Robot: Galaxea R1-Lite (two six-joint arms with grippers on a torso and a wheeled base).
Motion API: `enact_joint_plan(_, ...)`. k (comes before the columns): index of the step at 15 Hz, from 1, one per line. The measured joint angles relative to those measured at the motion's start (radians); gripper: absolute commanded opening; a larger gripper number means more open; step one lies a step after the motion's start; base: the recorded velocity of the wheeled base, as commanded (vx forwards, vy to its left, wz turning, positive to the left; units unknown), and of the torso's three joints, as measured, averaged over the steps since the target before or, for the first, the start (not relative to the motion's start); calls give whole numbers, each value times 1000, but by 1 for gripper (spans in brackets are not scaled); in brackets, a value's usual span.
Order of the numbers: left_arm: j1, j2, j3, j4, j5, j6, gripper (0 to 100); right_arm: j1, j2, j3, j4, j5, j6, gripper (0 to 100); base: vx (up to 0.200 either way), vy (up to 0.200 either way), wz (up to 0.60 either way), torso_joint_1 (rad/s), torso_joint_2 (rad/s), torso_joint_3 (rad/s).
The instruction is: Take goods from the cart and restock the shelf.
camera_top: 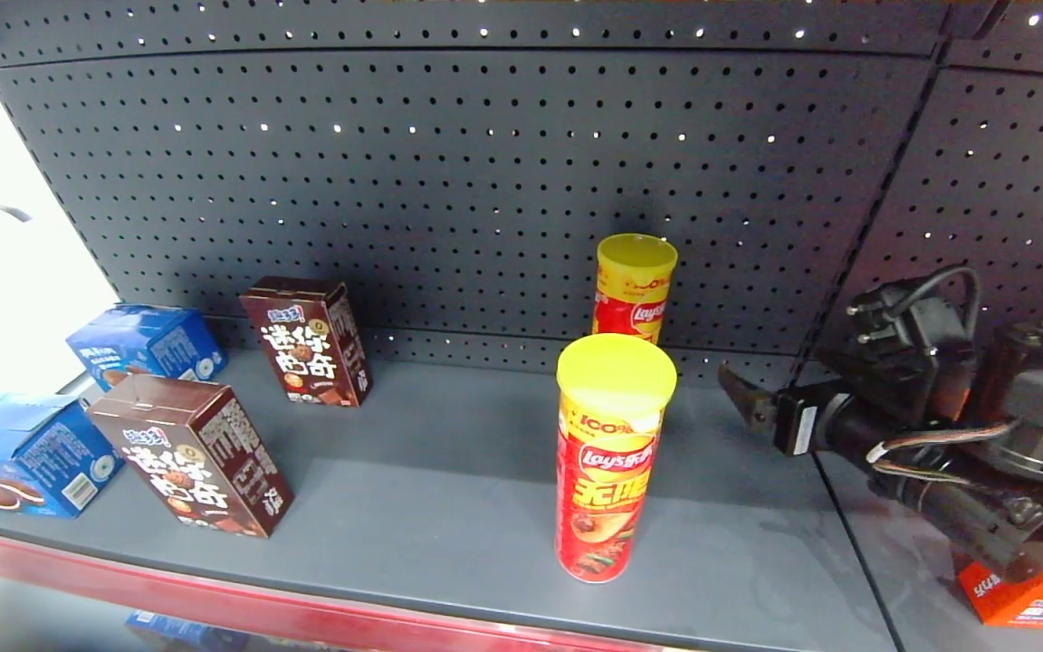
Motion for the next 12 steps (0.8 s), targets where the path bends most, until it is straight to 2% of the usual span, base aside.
enact_joint_plan(5,1,0,0,0,0,0,100,-99,-164,12,12,-7,-124,100,0,0,0,0,0,0)
enact_joint_plan(8,0,0,0,0,0,0,100,-124,-250,-3,64,-7,-141,100,0,0,0,0,0,0)
enact_joint_plan(12,0,0,0,0,0,0,100,-191,-484,-5,322,11,-132,100,0,0,0,0,0,0)
